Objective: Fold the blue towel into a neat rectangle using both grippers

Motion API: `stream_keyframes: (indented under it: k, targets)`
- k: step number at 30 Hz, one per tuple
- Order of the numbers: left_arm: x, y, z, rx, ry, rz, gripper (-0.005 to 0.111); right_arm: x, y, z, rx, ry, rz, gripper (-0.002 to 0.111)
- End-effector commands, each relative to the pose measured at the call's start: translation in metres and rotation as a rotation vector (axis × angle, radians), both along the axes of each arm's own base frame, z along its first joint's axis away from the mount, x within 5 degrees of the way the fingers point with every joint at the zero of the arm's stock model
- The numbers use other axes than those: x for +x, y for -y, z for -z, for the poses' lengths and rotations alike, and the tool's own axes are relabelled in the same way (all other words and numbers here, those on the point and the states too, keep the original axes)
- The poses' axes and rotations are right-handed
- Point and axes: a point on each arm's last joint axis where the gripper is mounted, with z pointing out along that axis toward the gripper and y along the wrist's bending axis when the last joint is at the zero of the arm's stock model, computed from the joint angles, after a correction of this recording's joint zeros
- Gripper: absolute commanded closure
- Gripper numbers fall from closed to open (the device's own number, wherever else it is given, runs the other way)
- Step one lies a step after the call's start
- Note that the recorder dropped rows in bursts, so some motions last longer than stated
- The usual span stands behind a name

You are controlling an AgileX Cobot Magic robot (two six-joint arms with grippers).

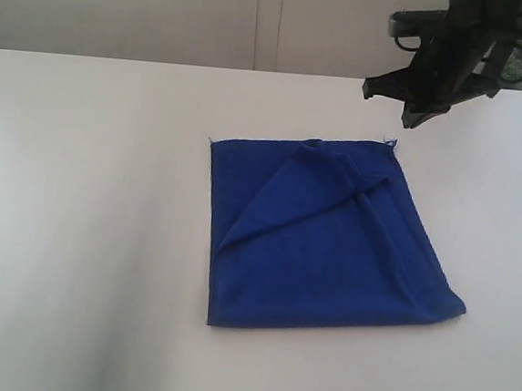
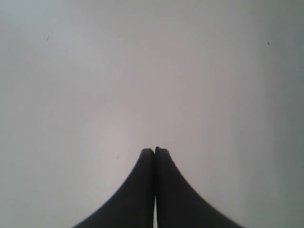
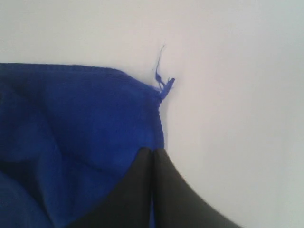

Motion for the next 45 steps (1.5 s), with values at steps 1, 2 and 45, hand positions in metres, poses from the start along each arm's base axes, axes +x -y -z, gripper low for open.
stream_keyframes:
  k: [1, 2, 45]
  targets:
    - [-0.002, 0.000, -0.001, -0.005, -0.004, -0.006, 0.107, -0.022, -0.007, -0.012, 0.012, -0.099, -0.020, 0.108]
    - [-0.002, 0.000, -0.001, -0.005, -0.004, -0.006, 0.107, -0.026, -0.011, -0.012, 0.019, -0.112, -0.033, 0.108]
    - [-0.002, 0.000, -0.001, -0.005, -0.004, -0.006, 0.107, -0.154, -0.222, 0.095, 0.214, -0.267, -0.394, 0.108]
